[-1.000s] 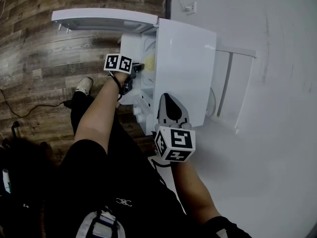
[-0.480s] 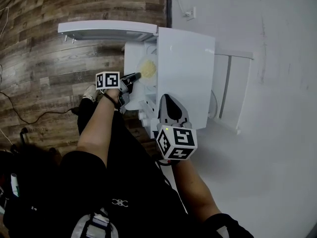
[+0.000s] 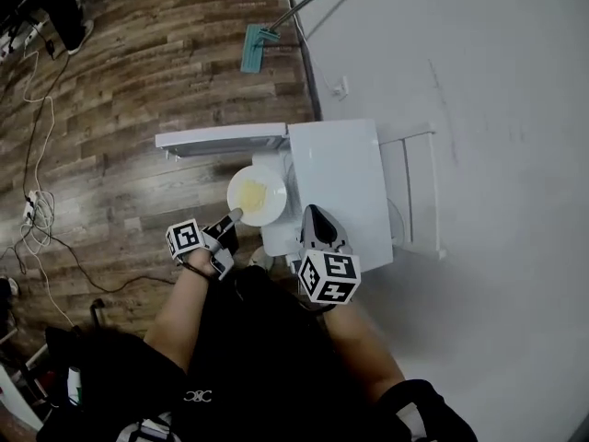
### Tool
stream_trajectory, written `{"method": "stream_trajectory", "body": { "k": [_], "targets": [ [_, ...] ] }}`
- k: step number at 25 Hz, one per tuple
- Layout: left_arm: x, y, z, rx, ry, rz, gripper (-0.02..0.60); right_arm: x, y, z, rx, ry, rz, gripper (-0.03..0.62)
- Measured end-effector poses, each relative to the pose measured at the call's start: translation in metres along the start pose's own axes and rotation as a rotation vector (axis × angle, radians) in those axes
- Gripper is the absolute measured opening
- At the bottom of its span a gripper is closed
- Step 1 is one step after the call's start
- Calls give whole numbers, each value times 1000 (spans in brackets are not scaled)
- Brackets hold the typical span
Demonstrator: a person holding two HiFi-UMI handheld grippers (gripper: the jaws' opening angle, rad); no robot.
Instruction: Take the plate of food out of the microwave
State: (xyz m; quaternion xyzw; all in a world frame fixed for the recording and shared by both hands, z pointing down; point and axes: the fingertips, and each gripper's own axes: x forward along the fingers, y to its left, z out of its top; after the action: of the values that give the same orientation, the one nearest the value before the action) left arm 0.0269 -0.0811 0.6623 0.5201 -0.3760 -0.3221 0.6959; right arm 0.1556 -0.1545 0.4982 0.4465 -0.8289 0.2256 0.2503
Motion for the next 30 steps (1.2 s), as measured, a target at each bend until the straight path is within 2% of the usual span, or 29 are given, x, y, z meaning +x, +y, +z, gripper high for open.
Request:
{"method": "stream_trajectory", "body": {
  "k": [2,6,13,16,19,22,24,30],
  "targets": [
    [-19,-32,-4,6,-2,5,14,-7,1,19,49,-51,-12,12],
    [-41,-100,-2,34,0,-31,14,-18,9,61,118,-161,-8,12],
    [-38,-217,6,111,4,-109,14,-46,24,104,75,-265,-52,12],
    [-31,-257,11,130,-4,-118,14,-57,27,120,97,-314,-74,12],
    [-22,-280,11,113,-41,-101,14,-64,19,130,120,-337,-102,12],
    [-19,-296,7,134,-63,-84,14,-71,14,137,152,-342,-82,12],
    [-18,-309,2,130,-59,-94,14,-77,15,145,174,-352,-66,12],
    [-10,-326,-8,151,-34,-103,14,-84,3,159,169,-392,-104,12]
  ]
}}
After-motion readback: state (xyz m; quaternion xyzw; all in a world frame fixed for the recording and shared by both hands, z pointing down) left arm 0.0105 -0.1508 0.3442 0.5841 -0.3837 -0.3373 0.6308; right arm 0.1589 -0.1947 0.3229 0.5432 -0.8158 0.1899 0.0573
